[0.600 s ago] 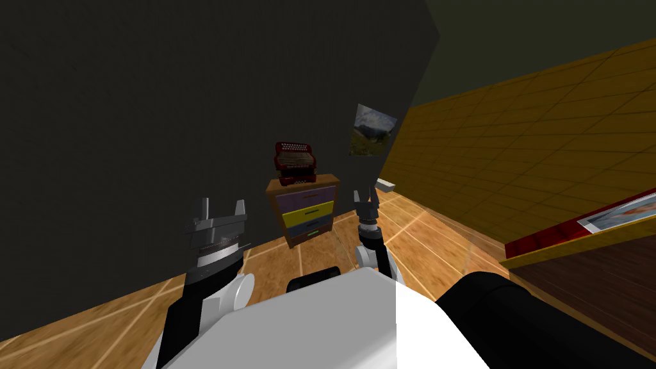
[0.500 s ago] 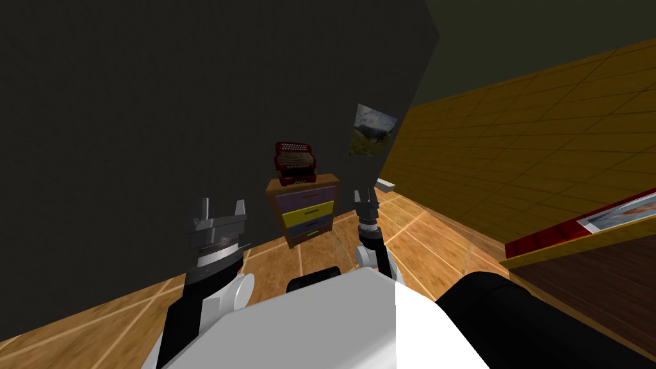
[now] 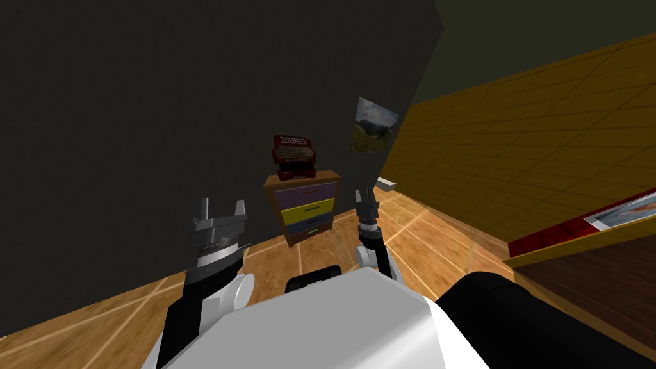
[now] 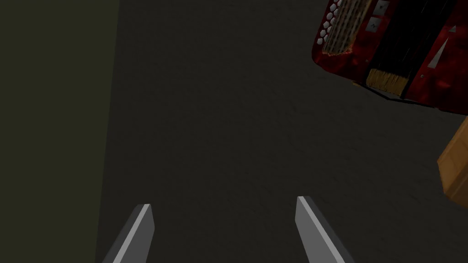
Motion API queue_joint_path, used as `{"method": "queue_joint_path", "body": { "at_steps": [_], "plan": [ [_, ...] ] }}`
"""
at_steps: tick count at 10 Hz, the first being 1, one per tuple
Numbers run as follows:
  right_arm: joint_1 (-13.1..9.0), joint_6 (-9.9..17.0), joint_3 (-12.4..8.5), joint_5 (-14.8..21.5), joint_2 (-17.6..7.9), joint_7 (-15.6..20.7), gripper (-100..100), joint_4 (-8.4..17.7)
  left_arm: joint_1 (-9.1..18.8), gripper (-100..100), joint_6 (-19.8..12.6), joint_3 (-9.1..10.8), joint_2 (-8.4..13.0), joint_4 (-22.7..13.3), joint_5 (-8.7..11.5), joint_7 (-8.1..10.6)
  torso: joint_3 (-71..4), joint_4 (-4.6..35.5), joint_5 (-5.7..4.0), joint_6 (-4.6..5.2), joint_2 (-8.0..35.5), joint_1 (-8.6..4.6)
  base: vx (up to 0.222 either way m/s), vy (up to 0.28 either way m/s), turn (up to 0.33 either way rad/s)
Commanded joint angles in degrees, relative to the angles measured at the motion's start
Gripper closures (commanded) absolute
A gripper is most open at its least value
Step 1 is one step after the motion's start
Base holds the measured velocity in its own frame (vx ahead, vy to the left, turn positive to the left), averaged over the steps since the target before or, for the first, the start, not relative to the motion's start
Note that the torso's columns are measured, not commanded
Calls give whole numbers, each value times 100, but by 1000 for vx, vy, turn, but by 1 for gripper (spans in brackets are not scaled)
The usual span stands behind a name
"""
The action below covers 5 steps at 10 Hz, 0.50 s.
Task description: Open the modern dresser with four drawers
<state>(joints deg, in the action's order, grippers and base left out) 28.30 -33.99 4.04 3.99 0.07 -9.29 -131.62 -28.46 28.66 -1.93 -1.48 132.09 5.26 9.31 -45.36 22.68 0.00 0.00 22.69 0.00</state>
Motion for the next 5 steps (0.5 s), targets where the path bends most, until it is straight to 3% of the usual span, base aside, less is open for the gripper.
{"method": "queue_joint_path", "body": {
  "at_steps": [1,3,4,5],
  "plan": [
    [0,0,0,0,0,0,0,0,0,0,0,0,0,0,0,0,-845,423,0,0,424,0,0,0,0],
    [0,0,0,0,0,0,0,0,0,0,0,0,0,0,0,0,-2537,1269,0,0,1270,0,0,0,0],
    [0,0,0,0,0,0,0,0,13,-100,22,4,217,-78,1,0,-3383,1692,0,0,1693,0,18,-8,2],
    [1,0,0,0,0,0,0,2,26,-100,42,8,365,-156,2,0,-3779,1880,0,0,1882,-1,28,-19,2]
  ]
}}
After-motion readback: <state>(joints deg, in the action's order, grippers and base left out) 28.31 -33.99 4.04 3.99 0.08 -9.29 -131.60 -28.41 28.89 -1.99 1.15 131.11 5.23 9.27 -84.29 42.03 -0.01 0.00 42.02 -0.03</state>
